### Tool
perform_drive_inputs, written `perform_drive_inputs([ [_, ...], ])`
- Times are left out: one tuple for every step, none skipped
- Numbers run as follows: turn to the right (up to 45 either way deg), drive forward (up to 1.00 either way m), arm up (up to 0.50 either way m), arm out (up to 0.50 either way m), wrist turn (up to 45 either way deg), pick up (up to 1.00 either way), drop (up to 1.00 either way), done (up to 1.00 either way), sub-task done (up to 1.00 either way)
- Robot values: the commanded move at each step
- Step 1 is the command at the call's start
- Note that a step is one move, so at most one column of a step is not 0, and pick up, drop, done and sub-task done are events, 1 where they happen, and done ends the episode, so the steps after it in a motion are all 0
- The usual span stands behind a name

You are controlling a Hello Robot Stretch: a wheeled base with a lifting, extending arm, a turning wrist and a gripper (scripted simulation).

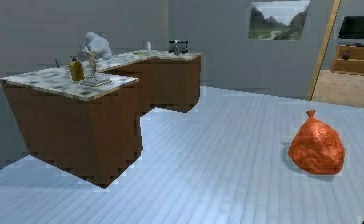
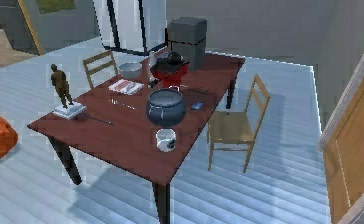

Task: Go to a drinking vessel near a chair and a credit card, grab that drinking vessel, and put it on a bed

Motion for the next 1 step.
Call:
perform_drive_inputs([
  [0.0, 0.0, 0.28, 0.0, 0.0, 0.0, 0.0, 0.0, 0.0],
])
